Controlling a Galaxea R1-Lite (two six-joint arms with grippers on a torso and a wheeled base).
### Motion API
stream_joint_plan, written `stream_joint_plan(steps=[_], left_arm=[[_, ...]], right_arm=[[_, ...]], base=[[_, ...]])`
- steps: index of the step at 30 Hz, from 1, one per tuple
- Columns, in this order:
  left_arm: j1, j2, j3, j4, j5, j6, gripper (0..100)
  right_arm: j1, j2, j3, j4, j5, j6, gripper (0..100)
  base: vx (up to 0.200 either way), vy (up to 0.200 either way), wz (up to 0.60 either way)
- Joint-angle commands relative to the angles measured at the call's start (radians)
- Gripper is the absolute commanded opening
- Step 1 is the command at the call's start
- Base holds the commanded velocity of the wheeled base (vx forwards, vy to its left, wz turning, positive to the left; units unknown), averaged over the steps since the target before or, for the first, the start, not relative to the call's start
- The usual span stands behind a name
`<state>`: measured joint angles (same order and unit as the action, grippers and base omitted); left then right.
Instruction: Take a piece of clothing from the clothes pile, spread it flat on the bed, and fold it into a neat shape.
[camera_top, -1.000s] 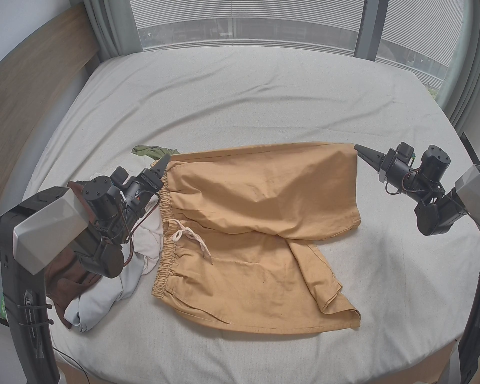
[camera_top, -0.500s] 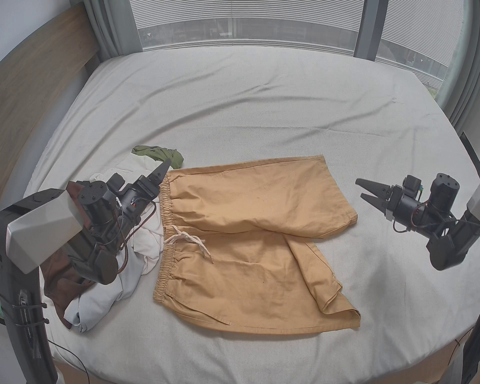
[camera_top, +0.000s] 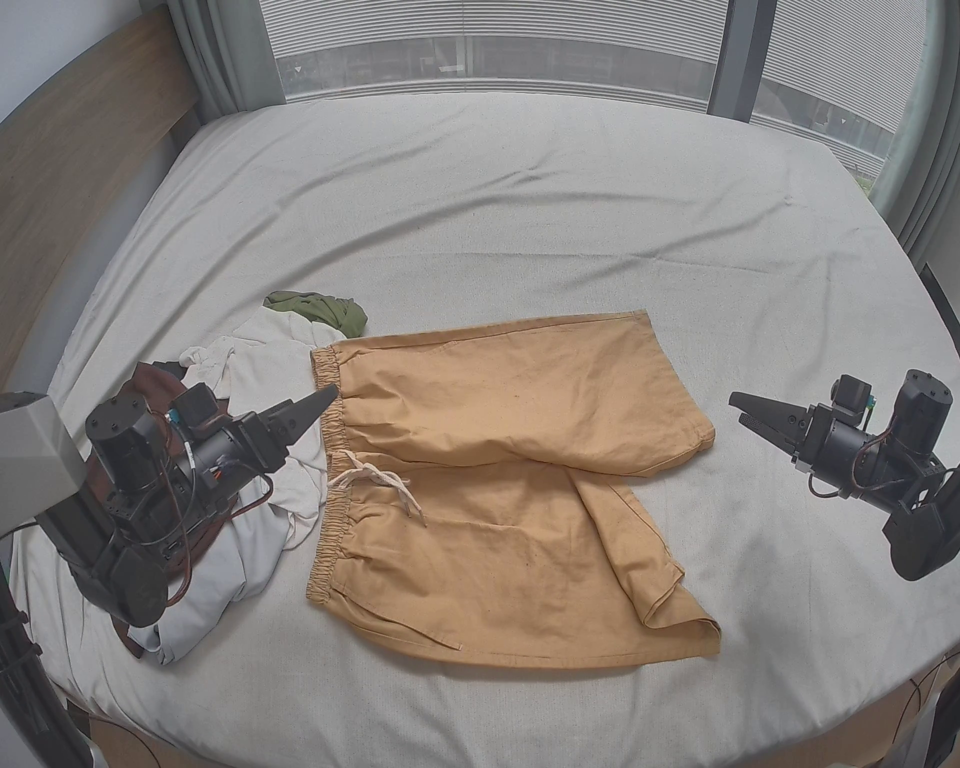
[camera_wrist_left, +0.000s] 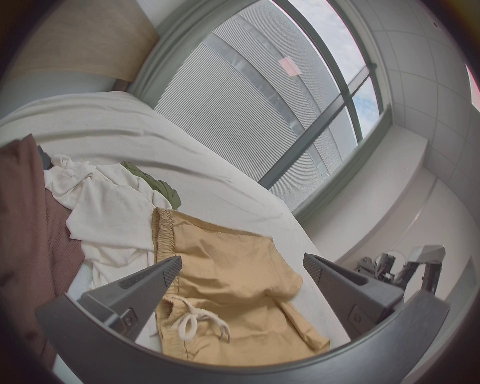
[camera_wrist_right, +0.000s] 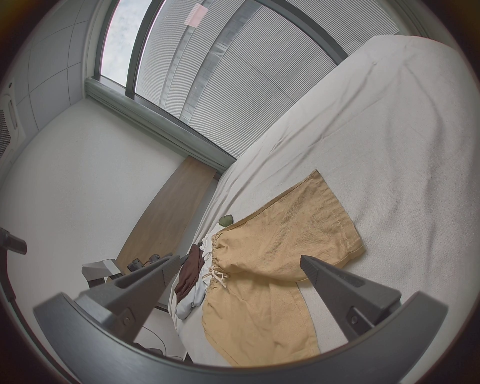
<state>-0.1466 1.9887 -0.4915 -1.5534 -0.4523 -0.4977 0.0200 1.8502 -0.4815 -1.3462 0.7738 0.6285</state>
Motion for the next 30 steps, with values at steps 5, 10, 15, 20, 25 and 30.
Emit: stream_joint_plan(steps=[5, 10, 15, 20, 25, 30], left_arm=[[-0.005, -0.048, 0.054, -0.001, -0.037, 0.053, 100], [-0.004, -0.056, 0.053, -0.001, -0.035, 0.053, 100], [-0.005, -0.056, 0.048, -0.001, -0.035, 0.054, 100], [-0.010, -0.050, 0.053, -0.001, -0.035, 0.062, 100], [-0.010, -0.044, 0.045, -0.001, -0.035, 0.067, 100], [-0.008, -0.042, 0.044, -0.001, -0.035, 0.067, 100]], right_arm=[[0.047, 0.026, 0.072, 0.002, -0.001, -0.115, 100], [0.051, 0.083, 0.080, 0.002, -0.001, -0.194, 100], [0.066, 0.113, 0.087, 0.022, -0.001, -0.197, 100], [0.075, 0.126, 0.096, 0.078, -0.001, -0.197, 100], [0.075, 0.162, 0.096, 0.174, -0.001, -0.199, 100], [0.075, 0.218, 0.093, 0.194, -0.001, -0.199, 100]], base=[[0.000, 0.000, 0.00], [0.000, 0.000, 0.00], [0.000, 0.000, 0.00], [0.000, 0.000, 0.00], [0.000, 0.000, 0.00], [0.000, 0.000, 0.00]])
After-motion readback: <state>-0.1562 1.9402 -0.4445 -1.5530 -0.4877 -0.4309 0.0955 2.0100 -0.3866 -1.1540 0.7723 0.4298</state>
